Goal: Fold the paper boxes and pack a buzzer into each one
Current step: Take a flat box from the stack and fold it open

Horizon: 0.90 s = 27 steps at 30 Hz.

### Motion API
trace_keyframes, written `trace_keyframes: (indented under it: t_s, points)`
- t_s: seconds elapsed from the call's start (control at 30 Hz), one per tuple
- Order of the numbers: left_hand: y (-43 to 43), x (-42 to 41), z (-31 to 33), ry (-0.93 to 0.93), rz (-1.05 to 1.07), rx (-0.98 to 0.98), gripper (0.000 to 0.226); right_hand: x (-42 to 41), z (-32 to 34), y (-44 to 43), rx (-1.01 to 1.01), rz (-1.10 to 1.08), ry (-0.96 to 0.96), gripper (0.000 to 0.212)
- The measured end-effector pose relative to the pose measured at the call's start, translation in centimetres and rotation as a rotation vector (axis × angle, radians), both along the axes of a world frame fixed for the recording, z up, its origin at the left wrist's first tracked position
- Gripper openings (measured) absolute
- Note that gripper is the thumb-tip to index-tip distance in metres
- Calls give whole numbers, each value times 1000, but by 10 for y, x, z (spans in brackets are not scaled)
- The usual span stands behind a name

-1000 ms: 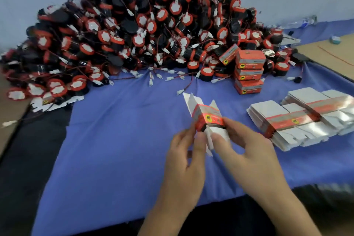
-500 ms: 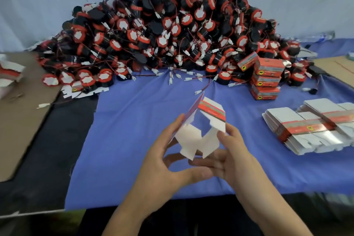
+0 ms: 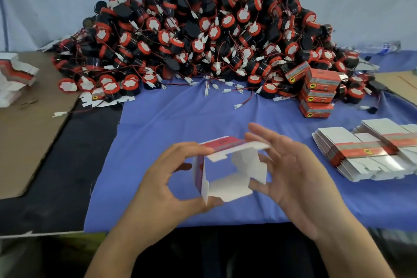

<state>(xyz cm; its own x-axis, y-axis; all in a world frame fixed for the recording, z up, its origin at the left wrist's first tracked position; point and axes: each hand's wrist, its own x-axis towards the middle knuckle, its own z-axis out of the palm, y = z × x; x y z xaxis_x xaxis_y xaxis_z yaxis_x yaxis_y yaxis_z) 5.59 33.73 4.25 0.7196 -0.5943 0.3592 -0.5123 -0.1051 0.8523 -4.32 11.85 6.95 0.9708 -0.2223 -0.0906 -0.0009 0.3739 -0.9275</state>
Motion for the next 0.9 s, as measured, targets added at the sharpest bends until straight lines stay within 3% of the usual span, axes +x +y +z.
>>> trace_keyframes:
  t_s: [0.17, 0.37, 0.57, 0.8, 0.9]
  points:
    - [3, 0, 13, -82, -50, -47, 67, -5, -8, 8, -76, 52, 27, 33]
    - [11, -4, 13, 66, 24, 3, 82, -5, -9, 18, -216, 66, 38, 35]
    - [12, -9, 12, 104, 50, 26, 78, -4, -2, 22, -276, 1, 73, 25]
    - [9, -11, 7, 178, 38, 10, 87, 1, -1, 31, -441, -109, 83, 30]
    - [8, -12, 7, 214, 52, -39, 71, 1, 0, 34, -471, -129, 56, 30]
